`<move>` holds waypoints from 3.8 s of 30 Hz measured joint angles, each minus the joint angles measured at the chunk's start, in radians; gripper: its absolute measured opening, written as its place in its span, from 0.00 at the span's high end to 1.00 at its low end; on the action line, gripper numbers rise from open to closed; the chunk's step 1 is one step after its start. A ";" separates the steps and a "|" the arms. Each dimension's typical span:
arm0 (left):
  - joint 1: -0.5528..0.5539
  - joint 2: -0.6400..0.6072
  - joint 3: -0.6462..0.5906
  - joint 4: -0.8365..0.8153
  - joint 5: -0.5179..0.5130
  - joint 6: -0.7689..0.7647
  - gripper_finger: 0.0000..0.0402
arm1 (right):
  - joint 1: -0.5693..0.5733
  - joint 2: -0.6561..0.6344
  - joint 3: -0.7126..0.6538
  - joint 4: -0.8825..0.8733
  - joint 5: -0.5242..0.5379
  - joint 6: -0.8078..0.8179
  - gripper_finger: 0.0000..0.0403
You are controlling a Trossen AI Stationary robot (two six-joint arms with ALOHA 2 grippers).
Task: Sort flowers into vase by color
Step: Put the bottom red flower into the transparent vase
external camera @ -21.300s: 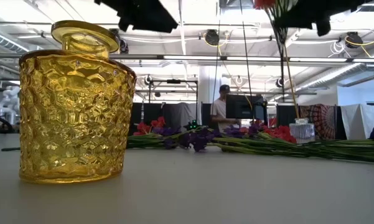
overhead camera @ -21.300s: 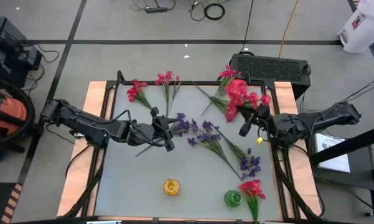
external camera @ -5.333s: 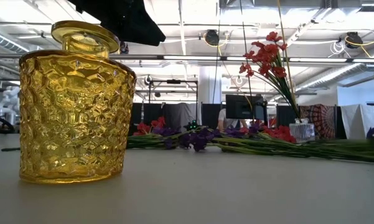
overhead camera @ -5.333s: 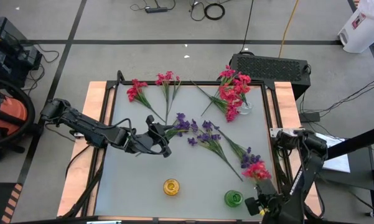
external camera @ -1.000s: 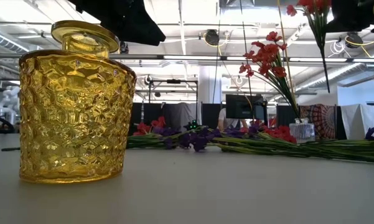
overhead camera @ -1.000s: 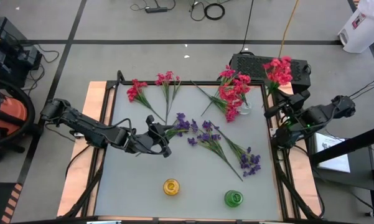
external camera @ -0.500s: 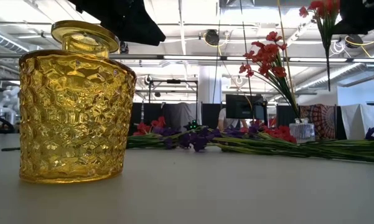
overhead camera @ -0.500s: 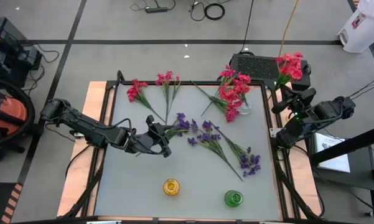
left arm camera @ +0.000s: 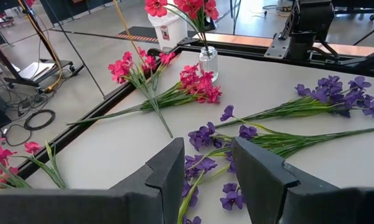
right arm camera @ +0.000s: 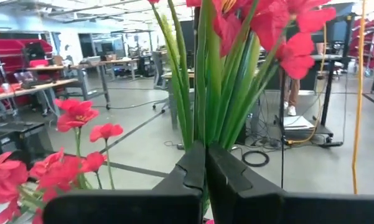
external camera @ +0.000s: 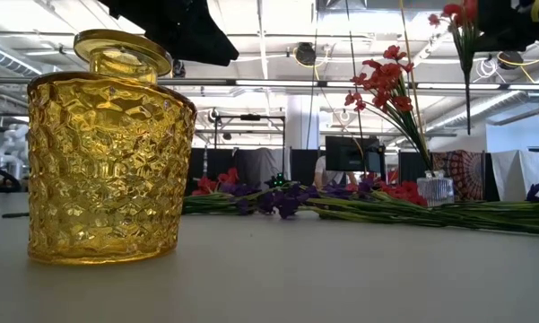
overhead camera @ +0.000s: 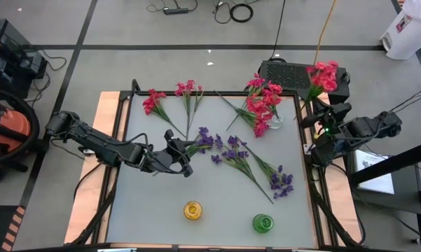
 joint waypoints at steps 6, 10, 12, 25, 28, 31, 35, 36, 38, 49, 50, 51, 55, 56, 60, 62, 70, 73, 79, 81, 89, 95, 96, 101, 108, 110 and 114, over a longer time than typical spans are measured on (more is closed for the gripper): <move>0.000 0.000 0.000 0.000 0.000 0.000 0.64 | -0.076 0.000 0.000 0.048 0.000 -0.019 1.00; 0.000 0.000 0.000 0.000 0.000 0.000 0.64 | -0.134 0.004 0.000 0.080 0.000 -0.034 1.00; 0.000 0.000 0.000 0.000 0.000 0.000 0.64 | -0.165 0.008 -0.001 0.102 0.001 -0.057 1.00; 0.000 0.000 0.000 0.000 0.000 0.000 0.64 | -0.416 0.015 -0.001 0.182 -0.209 -0.331 1.00; 0.000 0.000 0.000 0.000 0.000 0.000 0.64 | -0.462 0.015 -0.001 0.310 -0.278 -0.501 1.00; 0.000 0.000 0.000 0.000 0.000 0.000 0.64 | -0.508 0.015 -0.002 0.519 -0.423 -0.727 1.00; 0.000 0.000 0.000 0.000 0.000 0.000 0.64 | -0.573 0.011 -0.043 0.842 -0.644 -0.992 1.00; 0.000 0.000 0.000 0.000 0.000 0.000 0.64 | -0.588 0.011 -0.052 0.898 -0.691 -1.025 1.00; 0.000 0.000 0.000 0.000 0.000 0.000 0.64 | -0.614 0.010 -0.063 0.967 -0.764 -1.069 1.00; 0.000 0.000 0.000 0.000 0.000 0.000 0.64 | -0.796 -0.037 -0.069 0.976 -1.090 -1.162 1.00; 0.000 0.000 0.000 0.000 0.000 0.000 0.64 | -0.814 -0.048 -0.069 0.974 -1.114 -1.162 1.00; 0.000 0.000 0.000 0.000 0.000 0.000 0.64 | -0.834 -0.062 -0.069 0.973 -1.134 -1.163 1.00; 0.000 0.000 0.000 0.000 0.000 0.000 0.64 | -0.900 -0.121 -0.104 0.989 -1.158 -1.190 1.00; 0.000 0.000 0.000 0.000 0.000 0.000 0.64 | -0.910 -0.138 -0.119 0.997 -1.158 -1.194 1.00; 0.000 0.000 0.000 0.000 0.000 0.000 0.64 | -0.923 -0.212 -0.188 1.021 -1.158 -1.194 1.00; 0.000 0.000 0.000 0.000 0.000 0.000 0.64 | -0.922 -0.242 -0.222 1.019 -1.173 -1.181 1.00; 0.000 0.000 0.000 0.000 0.000 0.000 0.64 | -0.922 -0.295 -0.336 1.121 -1.266 -1.129 1.00; 0.000 0.000 0.000 0.000 0.000 0.000 0.64 | -0.922 -0.294 -0.385 1.171 -1.262 -1.134 1.00; 0.000 0.000 0.000 0.000 0.000 0.000 0.64 | -0.922 -0.294 -0.440 1.251 -1.222 -1.163 1.00; 0.000 0.000 0.000 0.000 0.000 0.000 0.64 | -0.922 -0.294 -0.442 1.250 -1.206 -1.173 1.00; 0.000 0.000 0.000 0.000 0.000 0.000 0.64 | -0.922 -0.292 -0.448 1.254 -1.197 -1.182 1.00; 0.000 0.000 0.000 0.000 0.000 0.000 0.64 | -0.922 -0.292 -0.496 1.266 -1.121 -1.171 1.00; 0.000 0.000 0.000 0.000 0.000 0.000 0.64 | -0.922 -0.292 -0.502 1.279 -1.120 -1.170 1.00; 0.000 0.000 0.000 0.000 0.000 0.000 0.64 | -0.922 -0.291 -0.529 1.359 -1.120 -1.168 1.00; 0.000 0.000 0.000 0.000 0.000 0.000 0.64 | -0.922 -0.291 -0.539 1.381 -1.118 -1.170 1.00; 0.000 0.000 0.000 0.000 0.000 0.000 0.64 | -0.922 -0.291 -0.539 1.380 -1.117 -1.171 1.00; 0.000 0.000 0.000 0.000 0.000 0.000 0.64 | -0.922 -0.291 -0.539 1.376 -1.117 -1.172 1.00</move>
